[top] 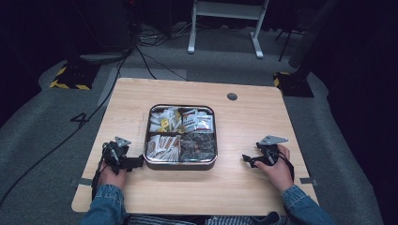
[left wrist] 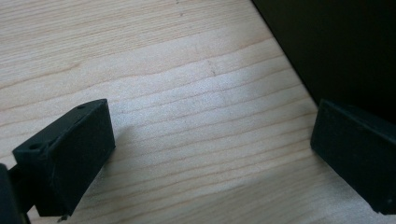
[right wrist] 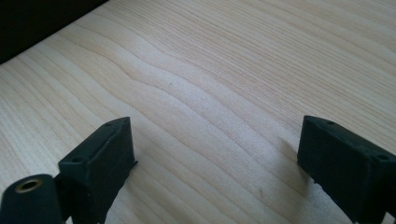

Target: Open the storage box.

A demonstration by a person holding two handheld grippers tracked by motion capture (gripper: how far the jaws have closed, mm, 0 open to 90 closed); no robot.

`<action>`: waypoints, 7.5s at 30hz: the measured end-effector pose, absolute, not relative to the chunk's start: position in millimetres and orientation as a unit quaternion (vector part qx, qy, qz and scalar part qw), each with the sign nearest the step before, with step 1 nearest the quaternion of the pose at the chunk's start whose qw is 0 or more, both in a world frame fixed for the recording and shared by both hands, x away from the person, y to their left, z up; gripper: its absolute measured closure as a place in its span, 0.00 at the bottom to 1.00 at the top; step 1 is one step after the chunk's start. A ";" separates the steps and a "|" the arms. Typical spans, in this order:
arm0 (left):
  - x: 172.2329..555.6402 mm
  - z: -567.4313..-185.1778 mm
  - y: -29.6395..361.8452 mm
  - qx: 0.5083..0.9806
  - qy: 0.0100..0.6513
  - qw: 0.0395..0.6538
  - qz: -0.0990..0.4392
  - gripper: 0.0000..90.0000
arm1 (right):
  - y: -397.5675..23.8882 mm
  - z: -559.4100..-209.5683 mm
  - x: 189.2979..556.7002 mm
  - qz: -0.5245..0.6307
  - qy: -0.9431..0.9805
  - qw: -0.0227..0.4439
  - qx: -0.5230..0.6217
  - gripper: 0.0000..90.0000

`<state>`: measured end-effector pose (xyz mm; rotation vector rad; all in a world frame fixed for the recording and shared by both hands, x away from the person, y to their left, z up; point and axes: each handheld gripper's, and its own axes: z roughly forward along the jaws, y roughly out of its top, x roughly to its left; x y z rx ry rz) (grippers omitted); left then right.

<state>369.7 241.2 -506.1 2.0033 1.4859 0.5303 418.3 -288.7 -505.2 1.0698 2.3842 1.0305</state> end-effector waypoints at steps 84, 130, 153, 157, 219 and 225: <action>373.4 -506.0 241.8 0.754 0.554 0.292 0.199 0.00 | -108.4 -404.2 464.1 0.437 0.861 0.070 0.249 0.29; 371.3 -506.1 243.9 0.759 0.546 0.295 0.195 0.00 | -48.9 -435.9 482.9 0.392 0.895 0.061 0.204 0.65; 371.2 -506.1 244.2 0.760 0.545 0.296 0.194 0.00 | -51.2 -405.0 471.8 0.410 0.889 0.077 0.188 0.66; 371.2 -506.1 244.2 0.760 0.545 0.296 0.194 0.00 | -55.5 -396.8 470.4 0.412 0.888 0.082 0.188 0.66; 368.4 -506.1 245.9 0.770 0.531 0.298 0.190 0.00 | -314.9 -393.8 502.8 0.408 0.799 0.168 0.408 0.66; 368.4 -506.1 245.7 0.770 0.532 0.298 0.190 0.00 | -324.6 -409.1 507.0 0.399 0.796 0.171 0.422 0.66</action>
